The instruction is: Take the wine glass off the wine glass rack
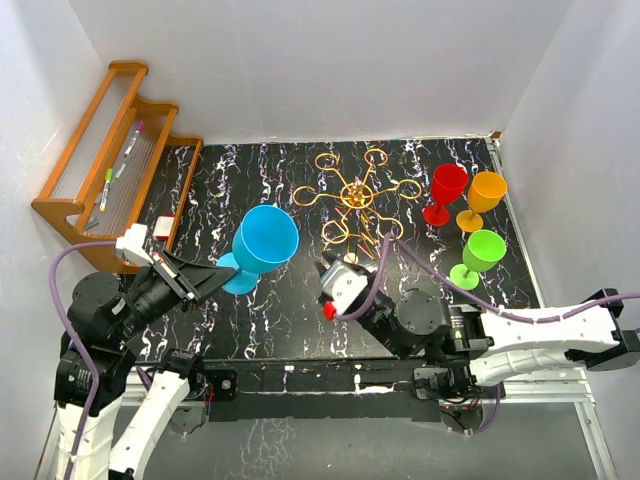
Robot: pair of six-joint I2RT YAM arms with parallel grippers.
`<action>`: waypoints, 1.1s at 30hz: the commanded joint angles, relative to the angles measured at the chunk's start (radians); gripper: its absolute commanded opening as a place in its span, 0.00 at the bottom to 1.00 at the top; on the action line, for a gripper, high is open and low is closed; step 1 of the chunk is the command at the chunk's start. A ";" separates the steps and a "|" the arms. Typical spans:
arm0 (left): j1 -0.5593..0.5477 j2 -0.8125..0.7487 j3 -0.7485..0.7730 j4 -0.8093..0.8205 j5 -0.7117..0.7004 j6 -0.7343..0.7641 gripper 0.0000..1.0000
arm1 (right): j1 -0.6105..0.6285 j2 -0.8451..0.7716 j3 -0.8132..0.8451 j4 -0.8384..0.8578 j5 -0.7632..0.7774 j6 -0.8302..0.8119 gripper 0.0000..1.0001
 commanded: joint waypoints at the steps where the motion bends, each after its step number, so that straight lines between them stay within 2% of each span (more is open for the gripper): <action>1: -0.002 -0.026 0.051 -0.076 -0.142 0.108 0.00 | -0.016 0.000 0.139 -0.191 0.222 0.263 0.11; 2: -0.001 -0.035 0.048 -0.088 -0.158 0.120 0.00 | -0.045 0.012 0.181 -0.251 0.226 0.316 0.08; 4: -0.001 -0.055 0.030 -0.081 -0.177 0.136 0.00 | -0.168 0.056 0.304 -0.421 0.129 0.458 0.08; 6: -0.001 -0.072 0.008 -0.079 -0.183 0.147 0.00 | -0.373 0.117 0.431 -0.615 -0.066 0.581 0.08; 9: -0.001 -0.086 -0.018 -0.071 -0.183 0.170 0.00 | -0.625 0.219 0.623 -0.780 -0.390 0.687 0.08; 11: -0.001 -0.083 -0.025 -0.064 -0.178 0.193 0.00 | -0.692 0.277 0.747 -0.850 -0.630 0.747 0.08; 14: -0.002 -0.062 -0.014 -0.070 -0.173 0.235 0.00 | -0.713 0.320 0.888 -0.878 -0.906 0.817 0.09; 16: -0.001 -0.047 -0.002 -0.073 -0.170 0.258 0.00 | -0.713 0.326 0.949 -0.862 -1.073 0.855 0.33; 18: -0.002 -0.032 0.013 -0.075 -0.169 0.274 0.00 | -0.713 0.319 0.960 -0.833 -1.215 0.883 0.46; 19: -0.002 -0.024 0.019 -0.075 -0.166 0.282 0.00 | -0.713 0.318 0.959 -0.828 -1.277 0.894 0.50; 23: -0.001 0.007 0.038 -0.062 -0.154 0.303 0.00 | -0.714 0.338 0.955 -0.877 -1.378 0.898 0.51; 33: -0.001 0.038 0.041 -0.021 -0.132 0.299 0.00 | -0.689 0.363 0.901 -0.871 -1.326 0.889 0.49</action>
